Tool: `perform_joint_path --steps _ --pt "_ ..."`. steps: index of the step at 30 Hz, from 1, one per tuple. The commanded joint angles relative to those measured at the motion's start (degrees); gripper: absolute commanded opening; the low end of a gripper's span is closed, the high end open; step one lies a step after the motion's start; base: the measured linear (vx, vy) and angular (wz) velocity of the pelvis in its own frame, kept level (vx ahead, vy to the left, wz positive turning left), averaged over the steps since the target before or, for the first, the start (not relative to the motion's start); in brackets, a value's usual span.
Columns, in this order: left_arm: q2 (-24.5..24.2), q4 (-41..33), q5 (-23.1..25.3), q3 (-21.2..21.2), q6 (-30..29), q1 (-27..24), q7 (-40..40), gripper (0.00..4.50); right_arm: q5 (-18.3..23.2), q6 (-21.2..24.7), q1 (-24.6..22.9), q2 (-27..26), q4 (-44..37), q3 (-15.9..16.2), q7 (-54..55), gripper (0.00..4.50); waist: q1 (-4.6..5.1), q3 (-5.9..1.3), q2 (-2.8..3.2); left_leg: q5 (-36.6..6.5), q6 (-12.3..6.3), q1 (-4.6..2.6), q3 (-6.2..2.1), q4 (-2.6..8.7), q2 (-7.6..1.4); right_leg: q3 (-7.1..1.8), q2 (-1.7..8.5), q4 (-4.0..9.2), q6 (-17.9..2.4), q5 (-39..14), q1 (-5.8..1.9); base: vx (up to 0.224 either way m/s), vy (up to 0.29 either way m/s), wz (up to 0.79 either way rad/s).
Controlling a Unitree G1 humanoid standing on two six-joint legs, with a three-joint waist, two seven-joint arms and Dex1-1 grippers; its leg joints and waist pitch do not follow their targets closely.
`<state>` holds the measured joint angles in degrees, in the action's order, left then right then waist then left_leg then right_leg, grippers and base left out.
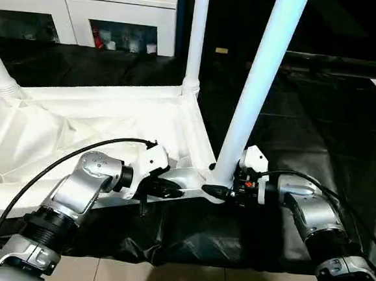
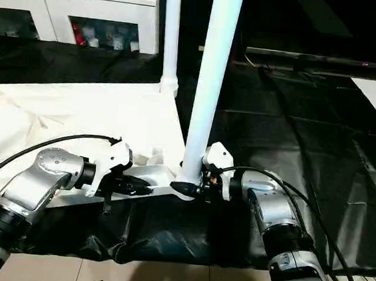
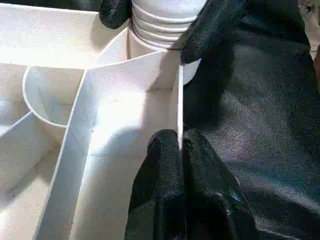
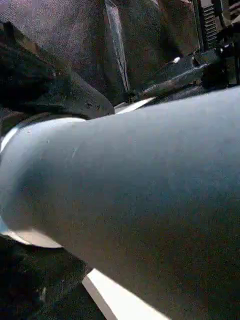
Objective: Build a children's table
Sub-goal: Rotate leg to tighten
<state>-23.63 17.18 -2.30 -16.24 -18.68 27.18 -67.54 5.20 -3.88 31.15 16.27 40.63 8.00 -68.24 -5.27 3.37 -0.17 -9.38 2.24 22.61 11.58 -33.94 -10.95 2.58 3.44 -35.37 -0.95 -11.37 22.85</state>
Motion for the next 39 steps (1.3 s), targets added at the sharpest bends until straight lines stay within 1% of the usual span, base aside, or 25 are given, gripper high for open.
perform_joint_path --steps 1,4,7,8,9,10,11,12,13,14,17,18,19,21,23,24,26,29,30,31,32,33,36,37,39 --pt "2.3 -1.9 -1.0 0.0 1.5 1.2 1.8 0.0 -0.3 0.8 -0.9 -2.0 -1.2 3.2 -1.2 2.8 0.05 -4.14 -0.21 -9.9 -2.96 -1.75 -1.29 3.59 -2.84 -2.35 4.64 3.69 -13.8 -6.5 -2.4 0.0 0.0 0.0" --pt "4.1 1.4 1.2 1.0 2.9 2.7 8.0 0.0 -1.0 2.5 -0.1 -4.9 1.3 0.8 7.1 2.76 0.19 -4.03 -0.39 -9.5 -2.84 -1.71 -1.3 3.63 -2.72 -2.46 4.67 3.79 -13.6 -7.0 -2.29 0.0 0.0 0.0" --pt "4.8 2.2 1.4 1.6 2.4 3.2 9.9 0.0 -1.6 2.7 0.8 -6.0 3.0 -0.2 11.9 2.76 0.38 -4.0 -0.43 -10.8 -1.75 -1.79 -1.41 3.72 -2.61 -2.45 4.86 4.1 -12.8 -10.0 -2.3 0.0 0.0 0.0" --pt "6.3 3.4 1.7 2.4 1.7 4.2 12.9 0.0 -2.2 3.1 2.5 -8.1 6.5 -2.1 20.6 2.76 0.37 -3.89 -0.47 -11.6 -1.48 -1.92 -1.39 3.76 -2.69 -2.52 4.89 4.25 -12.4 -11.5 -2.13 0.0 0.0 0.0" --pt "7.2 4.2 2.0 2.7 1.6 4.8 14.8 0.0 -2.3 3.4 3.6 -9.5 8.7 -3.3 25.8 2.75 0.81 -3.66 -0.4 -12.6 -0.59 -1.8 -1.47 3.98 -2.49 -2.52 4.85 4.47 -12.1 -13.8 -2.05 0.0 0.0 0.0" --pt "9.0 5.9 2.8 3.3 1.2 6.1 18.9 0.0 -2.4 3.7 5.1 -11.7 11.6 -4.8 33.2 2.75 1.01 -3.74 -0.12 -13.6 0.43 -2.06 -1.58 4.03 -2.52 -2.57 4.93 4.57 -11.6 -15.6 -1.91 0.0 0.0 0.0" --pt "9.2 6.0 2.9 3.3 1.2 6.2 19.2 0.0 -2.4 3.7 5.2 -11.9 11.8 -4.9 33.7 2.75 1.25 -3.72 -0.15 -13.8 0.91 -2.02 -1.61 4.05 -2.51 -2.57 4.96 4.61 -11.5 -16.0 -1.85 0.0 0.0 0.0" --pt "12.0 8.5 3.9 4.0 0.7 8.0 24.9 0.0 -2.9 3.2 6.8 -15.0 14.5 -5.9 40.8 2.75 1.47 -3.71 -0.01 -14.7 1.7 -2.24 -1.65 4.12 -2.48 -2.56 4.87 4.77 -11.1 -16.9 -1.68 0.0 0.0 0.0" --pt "12.1 8.6 4.0 4.1 0.7 8.0 25.1 0.0 -2.9 3.1 6.9 -15.1 14.6 -5.9 41.0 2.75 1.56 -3.76 -0.07 -14.9 1.99 -2.3 -1.62 4.06 -2.5 -2.61 4.9 4.77 -11.1 -16.9 -1.59 0.0 0.0 0.0" --pt "12.9 9.4 4.2 4.3 0.7 8.5 26.7 0.0 -3.3 2.6 7.3 -15.9 15.2 -6.0 42.6 2.75 1.61 -3.82 -0.14 -14.8 1.91 -2.17 -1.72 4.08 -2.45 -2.58 4.94 4.74 -10.9 -16.4 -1.88 0.0 0.0 0.0" --pt "14.5 10.4 4.4 4.4 0.5 9.2 28.2 0.0 -4.7 0.7 8.4 -17.4 16.5 -5.5 45.3 2.75 1.42 -4.18 -0.18 -11.6 0.12 -1.76 -1.52 3.78 -2.39 -2.58 4.78 4.17 -11.4 -9.8 -2.17 0.0 0.0 0.0" --pt "14.8 10.3 4.2 4.4 0.5 9.2 28.2 0.0 -4.9 0.3 8.6 -17.5 16.5 -5.3 45.4 3.31 1.44 -4.19 -0.34 -11.1 -0.28 -1.64 -1.44 3.73 -2.37 -2.58 4.73 4.09 -11.6 -8.7 -2.23 0.0 0.0 0.0" --pt "15.0 10.3 4.1 4.2 0.6 9.3 27.8 0.0 -4.9 -0.2 9.0 -17.6 16.9 -5.3 44.8 3.45 1.35 -4.25 -0.26 -9.9 -1.31 -1.55 -1.4 3.62 -2.36 -2.52 4.75 3.83 -12.2 -6.3 -2.36 0.0 0.0 0.0" --pt "15.0 10.0 3.9 3.8 0.8 9.0 26.7 0.0 -4.0 -0.5 9.8 -17.7 17.5 -5.9 43.0 3.47 1.33 -4.2 -0.08 -10.1 -1.72 -1.56 -1.38 3.6 -2.36 -2.49 4.74 3.86 -12.5 -6.0 -2.38 0.0 0.0 0.0" --pt "14.9 10.0 3.8 3.7 1.0 9.0 26.3 0.0 -3.7 -0.6 10.1 -17.7 17.9 -6.1 42.5 3.55 1.41 -4.08 -0.15 -11.1 -1.7 -1.61 -1.38 3.67 -2.4 -2.5 4.76 4.04 -12.6 -7.3 -2.37 0.0 0.0 0.0" --pt "13.9 9.2 3.5 3.0 1.5 8.5 23.7 0.0 -4.8 -2.1 10.8 -16.2 18.2 -5.2 40.7 3.84 1.52 -4.05 -0.15 -12.0 -1.41 -1.65 -1.36 3.74 -2.42 -2.49 4.74 4.25 -12.5 -8.5 -2.32 0.0 0.0 0.0" --pt "13.0 8.3 3.1 2.5 1.5 8.0 21.9 0.0 -5.1 -2.7 10.8 -15.2 17.7 -4.7 39.0 3.91 1.39 -4.03 -0.08 -12.2 -1.34 -1.65 -1.47 3.72 -2.44 -2.49 4.86 4.2 -12.5 -9.2 -2.41 0.0 0.0 0.0" --pt "10.9 5.9 2.3 1.6 1.4 6.8 17.6 0.0 -4.7 -3.8 10.5 -13.1 16.3 -4.1 34.1 3.91 1.41 -4.16 -0.06 -11.2 -1.81 -1.46 -1.49 3.67 -2.55 -2.48 4.91 3.88 -12.9 -7.2 -2.56 0.0 0.0 0.0" --pt "9.3 3.7 1.1 1.1 1.0 5.7 13.9 0.0 -4.3 -4.4 10.0 -11.7 15.6 -3.6 29.8 3.91 1.35 -4.35 -0.09 -9.8 -2.58 -1.41 -1.49 3.48 -2.58 -2.45 4.9 3.53 -13.7 -4.7 -2.72 0.0 0.0 0.0" --pt "9.0 3.3 0.8 0.9 1.0 5.5 13.1 0.0 -4.1 -4.4 9.9 -11.5 15.4 -3.5 28.9 3.91 1.41 -4.32 -0.59 -9.2 -3.14 -1.26 -1.4 3.45 -2.53 -2.4 4.83 3.43 -13.9 -3.9 -2.77 0.0 0.0 0.0" --pt "8.2 2.4 0.4 0.6 0.6 5.1 11.6 0.0 -3.9 -4.6 9.5 -11.0 15.1 -3.3 26.9 3.91 1.33 -4.28 -0.25 -8.5 -3.82 -1.34 -1.32 3.36 -2.59 -2.45 4.83 3.31 -14.4 -2.9 -2.58 0.0 0.0 0.0" --pt "7.5 1.5 0.0 0.4 0.1 4.7 10.3 0.0 -3.9 -5.1 9.1 -10.5 14.8 -2.9 24.8 3.91 1.23 -4.29 -0.29 -8.2 -4.15 -1.38 -1.29 3.29 -2.58 -2.42 4.81 3.25 -14.6 -2.5 -2.6 0.0 0.0 0.0" --pt "4.8 -0.5 -0.9 -0.3 -0.6 3.4 6.2 0.0 -3.4 -5.9 7.4 -8.9 12.7 -0.9 16.5 3.91 1.23 -4.15 -0.37 -8.7 -4.36 -1.34 -1.24 3.4 -2.74 -2.33 4.65 3.28 -14.7 -3.4 -2.55 0.0 0.0 0.0" --pt "4.2 -0.9 -1.0 -0.4 -0.7 3.2 5.3 0.0 -3.2 -5.9 6.9 -8.5 12.0 -0.4 14.3 3.91 1.0 -4.17 -0.29 -9.0 -4.3 -1.47 -1.29 3.37 -2.83 -2.29 4.71 3.23 -14.6 -4.0 -2.59 0.0 0.0 0.0" --pt "2.8 -1.7 -1.4 -0.6 -1.4 2.7 3.2 0.0 -2.6 -5.2 6.1 -7.5 10.7 0.6 9.5 3.91 0.96 -4.0 -0.57 -9.6 -4.25 -1.48 -1.18 3.45 -2.83 -2.3 4.59 3.41 -14.5 -5.1 -2.43 0.0 0.0 0.0"
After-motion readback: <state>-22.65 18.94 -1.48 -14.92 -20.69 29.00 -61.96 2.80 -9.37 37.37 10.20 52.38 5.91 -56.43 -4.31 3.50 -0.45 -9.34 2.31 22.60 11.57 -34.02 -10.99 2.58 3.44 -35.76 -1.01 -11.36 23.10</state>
